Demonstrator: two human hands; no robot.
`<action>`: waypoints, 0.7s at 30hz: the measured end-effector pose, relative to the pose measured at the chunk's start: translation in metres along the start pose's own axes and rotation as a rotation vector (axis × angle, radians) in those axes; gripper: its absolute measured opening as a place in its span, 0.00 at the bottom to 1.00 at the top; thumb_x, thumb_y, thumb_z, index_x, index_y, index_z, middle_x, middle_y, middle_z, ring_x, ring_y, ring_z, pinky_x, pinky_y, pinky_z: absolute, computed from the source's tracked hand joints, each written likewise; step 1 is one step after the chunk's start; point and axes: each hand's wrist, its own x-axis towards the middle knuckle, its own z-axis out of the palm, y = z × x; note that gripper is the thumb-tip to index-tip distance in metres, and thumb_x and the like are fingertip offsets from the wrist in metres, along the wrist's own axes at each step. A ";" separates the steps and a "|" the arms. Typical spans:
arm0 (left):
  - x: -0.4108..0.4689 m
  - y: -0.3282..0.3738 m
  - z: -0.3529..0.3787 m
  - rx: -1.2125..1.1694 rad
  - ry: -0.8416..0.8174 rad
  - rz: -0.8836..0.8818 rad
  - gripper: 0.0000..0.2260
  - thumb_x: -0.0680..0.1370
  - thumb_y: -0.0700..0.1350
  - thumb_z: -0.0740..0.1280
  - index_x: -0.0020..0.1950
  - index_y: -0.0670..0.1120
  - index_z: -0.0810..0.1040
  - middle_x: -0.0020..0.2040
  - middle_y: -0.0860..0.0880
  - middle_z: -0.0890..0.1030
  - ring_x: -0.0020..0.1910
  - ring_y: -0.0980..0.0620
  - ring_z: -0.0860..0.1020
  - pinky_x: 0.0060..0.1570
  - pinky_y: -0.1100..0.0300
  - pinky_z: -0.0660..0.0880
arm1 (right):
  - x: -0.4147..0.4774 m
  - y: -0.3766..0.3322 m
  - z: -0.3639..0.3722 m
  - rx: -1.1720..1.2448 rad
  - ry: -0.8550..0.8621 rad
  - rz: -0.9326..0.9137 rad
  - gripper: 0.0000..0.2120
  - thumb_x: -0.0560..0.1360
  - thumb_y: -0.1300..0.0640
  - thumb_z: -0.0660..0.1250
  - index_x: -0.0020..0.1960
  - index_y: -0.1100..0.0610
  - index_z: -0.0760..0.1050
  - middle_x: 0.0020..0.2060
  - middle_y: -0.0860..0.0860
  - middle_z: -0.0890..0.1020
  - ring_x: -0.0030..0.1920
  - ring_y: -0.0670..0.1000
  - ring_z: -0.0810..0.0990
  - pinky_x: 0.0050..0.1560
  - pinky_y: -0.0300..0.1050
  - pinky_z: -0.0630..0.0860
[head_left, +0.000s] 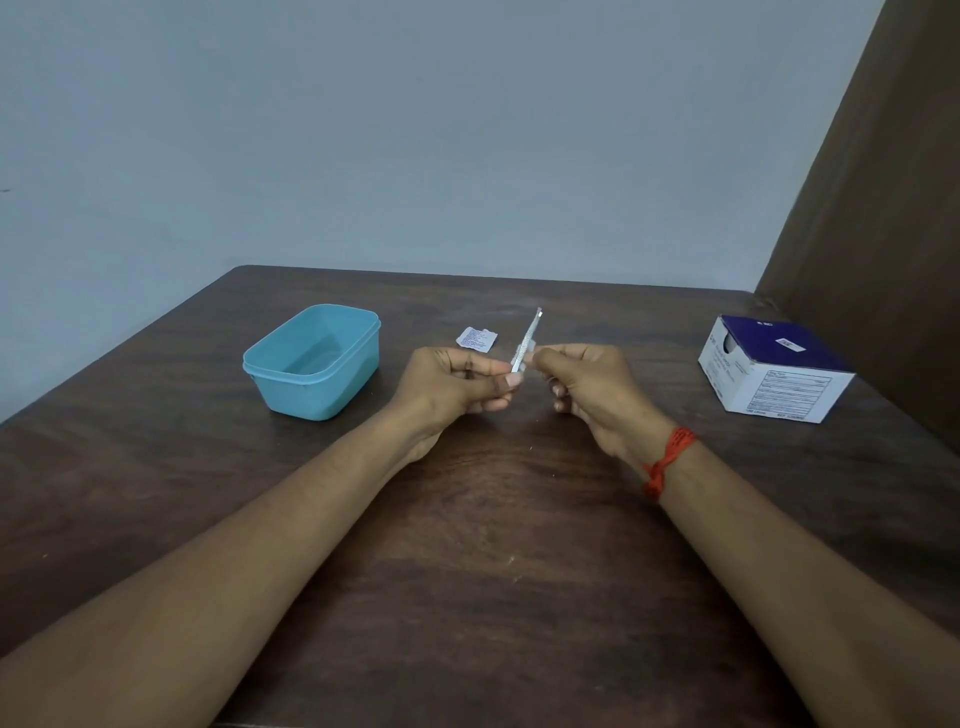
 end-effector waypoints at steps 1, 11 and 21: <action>0.000 0.000 0.000 0.001 -0.001 0.003 0.05 0.70 0.34 0.77 0.44 0.39 0.86 0.38 0.45 0.87 0.37 0.53 0.85 0.38 0.65 0.81 | 0.000 0.000 0.000 -0.012 -0.010 0.000 0.05 0.73 0.60 0.74 0.38 0.58 0.84 0.26 0.47 0.75 0.25 0.44 0.67 0.25 0.39 0.66; 0.001 0.002 -0.004 -0.003 -0.101 -0.043 0.09 0.72 0.41 0.76 0.49 0.39 0.85 0.44 0.40 0.87 0.41 0.50 0.86 0.42 0.62 0.82 | -0.001 -0.004 0.000 0.022 0.067 -0.091 0.06 0.72 0.57 0.75 0.37 0.55 0.84 0.25 0.43 0.76 0.25 0.43 0.68 0.29 0.41 0.66; 0.000 0.004 -0.005 0.003 -0.106 -0.049 0.05 0.75 0.37 0.73 0.49 0.36 0.84 0.38 0.42 0.86 0.37 0.53 0.84 0.40 0.63 0.82 | -0.002 -0.002 -0.003 0.003 -0.049 -0.024 0.04 0.73 0.59 0.75 0.41 0.59 0.84 0.28 0.48 0.75 0.27 0.45 0.67 0.27 0.40 0.67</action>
